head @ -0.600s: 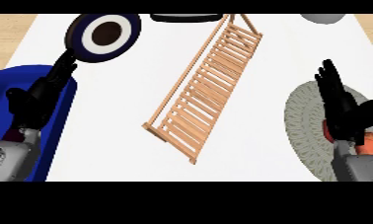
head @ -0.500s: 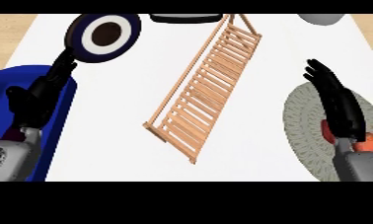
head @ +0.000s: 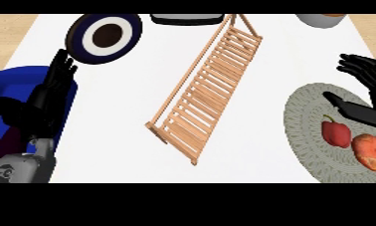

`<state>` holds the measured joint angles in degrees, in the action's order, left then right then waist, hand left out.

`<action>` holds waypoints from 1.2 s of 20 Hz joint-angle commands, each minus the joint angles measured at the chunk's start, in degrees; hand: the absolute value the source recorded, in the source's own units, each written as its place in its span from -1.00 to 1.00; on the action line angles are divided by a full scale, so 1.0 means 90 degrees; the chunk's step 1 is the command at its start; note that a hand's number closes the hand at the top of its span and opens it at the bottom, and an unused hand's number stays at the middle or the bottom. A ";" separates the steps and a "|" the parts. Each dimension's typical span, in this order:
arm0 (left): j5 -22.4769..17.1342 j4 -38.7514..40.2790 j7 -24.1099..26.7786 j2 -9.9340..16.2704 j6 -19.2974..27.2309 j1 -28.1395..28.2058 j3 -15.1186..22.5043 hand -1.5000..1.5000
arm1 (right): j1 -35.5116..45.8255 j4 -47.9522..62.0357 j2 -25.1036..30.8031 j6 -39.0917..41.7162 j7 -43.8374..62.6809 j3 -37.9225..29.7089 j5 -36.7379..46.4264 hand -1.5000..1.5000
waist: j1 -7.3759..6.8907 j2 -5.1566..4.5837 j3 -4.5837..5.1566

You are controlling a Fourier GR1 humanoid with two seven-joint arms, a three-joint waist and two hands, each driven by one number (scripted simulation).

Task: Pick the bell pepper from the placemat and place it in the tiered shelf

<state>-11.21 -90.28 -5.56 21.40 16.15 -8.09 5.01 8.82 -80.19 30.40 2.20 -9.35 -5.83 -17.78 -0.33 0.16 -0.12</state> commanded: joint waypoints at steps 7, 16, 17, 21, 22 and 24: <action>0.0150 -0.0249 0.0212 -0.0408 0.0227 0.0572 0.0114 0.00 | -0.0946 -0.1213 0.2017 0.2397 0.0008 -0.0246 -0.0054 -1.00 | 0.0159 0.0028 0.0026; 0.0112 -0.0457 -0.0133 -0.0182 0.0153 0.0399 -0.0041 0.00 | -0.0882 -0.3188 0.3499 0.2028 0.1868 0.0451 0.2163 -1.00 | 0.0128 0.0029 0.0040; 0.0100 -0.0570 -0.0232 -0.0104 0.0144 0.0391 -0.0084 0.00 | -0.0915 -0.3326 0.3543 0.1950 0.2076 0.0699 0.2584 -1.00 | 0.0053 0.0022 0.0035; 0.0186 -0.0406 -0.0228 -0.0138 0.0191 0.0166 -0.0148 0.00 | -0.1074 -0.4095 0.3435 0.1755 0.3338 0.1263 0.3404 -1.00 | 0.0100 -0.0001 0.0025; 0.0323 -0.0695 -0.0279 -0.0273 0.0286 0.0452 0.0113 0.00 | -0.0896 -0.4340 0.3197 0.1742 0.4103 0.1630 0.3419 -1.00 | -0.0029 -0.0003 0.0027; 0.0168 -0.0753 -0.0405 -0.0251 0.0094 0.0420 0.0023 0.00 | -0.0791 -0.4382 0.2893 0.1776 0.4491 0.1821 0.3708 -1.00 | -0.0011 -0.0013 0.0019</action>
<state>-9.22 -95.73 -7.57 19.14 18.02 -4.69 5.19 1.11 -115.45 59.13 18.85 21.68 5.63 9.90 -0.08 0.17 0.14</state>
